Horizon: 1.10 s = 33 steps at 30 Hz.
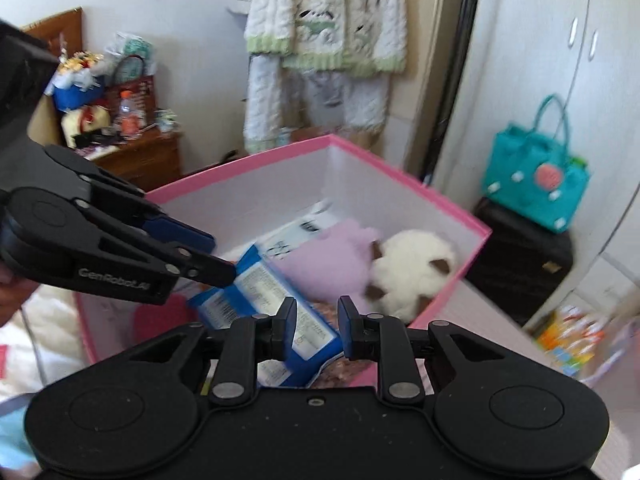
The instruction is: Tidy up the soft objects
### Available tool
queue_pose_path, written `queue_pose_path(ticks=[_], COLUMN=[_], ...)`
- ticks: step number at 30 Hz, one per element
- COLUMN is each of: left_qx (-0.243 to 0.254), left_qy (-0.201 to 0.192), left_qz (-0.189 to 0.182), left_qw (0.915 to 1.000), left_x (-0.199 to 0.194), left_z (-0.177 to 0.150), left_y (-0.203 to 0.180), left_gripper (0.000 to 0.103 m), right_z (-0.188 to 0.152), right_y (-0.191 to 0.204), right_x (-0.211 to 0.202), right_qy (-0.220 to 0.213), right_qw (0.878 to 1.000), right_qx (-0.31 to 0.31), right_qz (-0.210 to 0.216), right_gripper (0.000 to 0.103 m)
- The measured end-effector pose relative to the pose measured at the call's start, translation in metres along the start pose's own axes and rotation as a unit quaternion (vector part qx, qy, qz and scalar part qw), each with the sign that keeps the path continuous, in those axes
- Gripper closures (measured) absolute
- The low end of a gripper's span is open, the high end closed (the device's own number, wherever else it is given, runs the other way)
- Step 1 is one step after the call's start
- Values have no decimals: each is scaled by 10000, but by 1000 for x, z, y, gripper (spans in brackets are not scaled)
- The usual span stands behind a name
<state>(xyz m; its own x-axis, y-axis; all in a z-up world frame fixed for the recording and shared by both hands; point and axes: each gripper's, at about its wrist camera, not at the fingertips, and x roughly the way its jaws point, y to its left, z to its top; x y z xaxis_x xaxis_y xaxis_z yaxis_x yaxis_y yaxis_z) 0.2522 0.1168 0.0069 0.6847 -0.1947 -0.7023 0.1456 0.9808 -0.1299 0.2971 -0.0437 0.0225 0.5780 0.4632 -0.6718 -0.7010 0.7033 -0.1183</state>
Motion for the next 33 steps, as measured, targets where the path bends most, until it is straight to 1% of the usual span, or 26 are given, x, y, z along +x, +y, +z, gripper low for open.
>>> queue_pose_path(ticks=[4, 6, 9, 12, 15, 16, 18, 20, 22, 24, 28, 29, 30, 31, 32, 33], left_qx=[180, 159, 139, 181, 233, 252, 282, 339, 401, 476, 571, 593, 612, 619, 633, 655], left_qy=[-237, -282, -332, -408, -453, -468, -514, -565, -619, -659, -689, -690, -692, -692, -712, -751], left_qz=[221, 184, 152, 146, 110, 90, 42, 8, -22, -79, -199, -222, -247, -261, -256, -237], left_qw=[9993, 9993, 9992, 9989, 9986, 9985, 9983, 9978, 9973, 9967, 9958, 9956, 9954, 9953, 9951, 9947], left_x=[-9, -17, -26, -38, -49, -53, -63, -72, -83, -93, -113, -118, -122, -126, -130, -134], left_z=[-2, -4, -6, -8, -12, -13, -16, -19, -22, -25, -28, -29, -29, -30, -30, -31], left_y=[-7, -6, -6, -10, -17, -19, -24, -30, -37, -43, -54, -56, -58, -60, -62, -64], left_gripper=[73, 73, 71, 69, 61, 61, 61, 58, 53, 49, 40, 39, 36, 29, 25, 17], right_z=[-3, -6, -11, -16, -20, -21, -25, -27, -30, -33, -39, -41, -42, -45, -47, -49], right_y=[-8, -13, -18, -16, -12, -11, -10, -10, -8, -9, -10, -10, -11, -11, -11, -11], right_x=[-17, -25, -42, -55, -70, -74, -83, -91, -100, -110, -132, -138, -143, -149, -156, -162], right_qy=[-139, -216, -313, -393, -460, -484, -536, -575, -621, -649, -681, -670, -655, -666, -692, -706], right_qw=[9992, 9984, 9959, 9948, 9942, 9940, 9936, 9928, 9926, 9919, 9901, 9899, 9897, 9889, 9878, 9862], right_qx=[319, 474, 756, 834, 866, 874, 907, 977, 1006, 1077, 1229, 1239, 1255, 1287, 1331, 1392], right_qz=[182, 224, 398, 434, 445, 435, 416, 388, 282, 158, -53, -145, -222, -318, -423, -543], right_gripper=[74, 73, 72, 71, 66, 66, 59, 54, 49, 39, 30, 22, 12, 9, 4, 0])
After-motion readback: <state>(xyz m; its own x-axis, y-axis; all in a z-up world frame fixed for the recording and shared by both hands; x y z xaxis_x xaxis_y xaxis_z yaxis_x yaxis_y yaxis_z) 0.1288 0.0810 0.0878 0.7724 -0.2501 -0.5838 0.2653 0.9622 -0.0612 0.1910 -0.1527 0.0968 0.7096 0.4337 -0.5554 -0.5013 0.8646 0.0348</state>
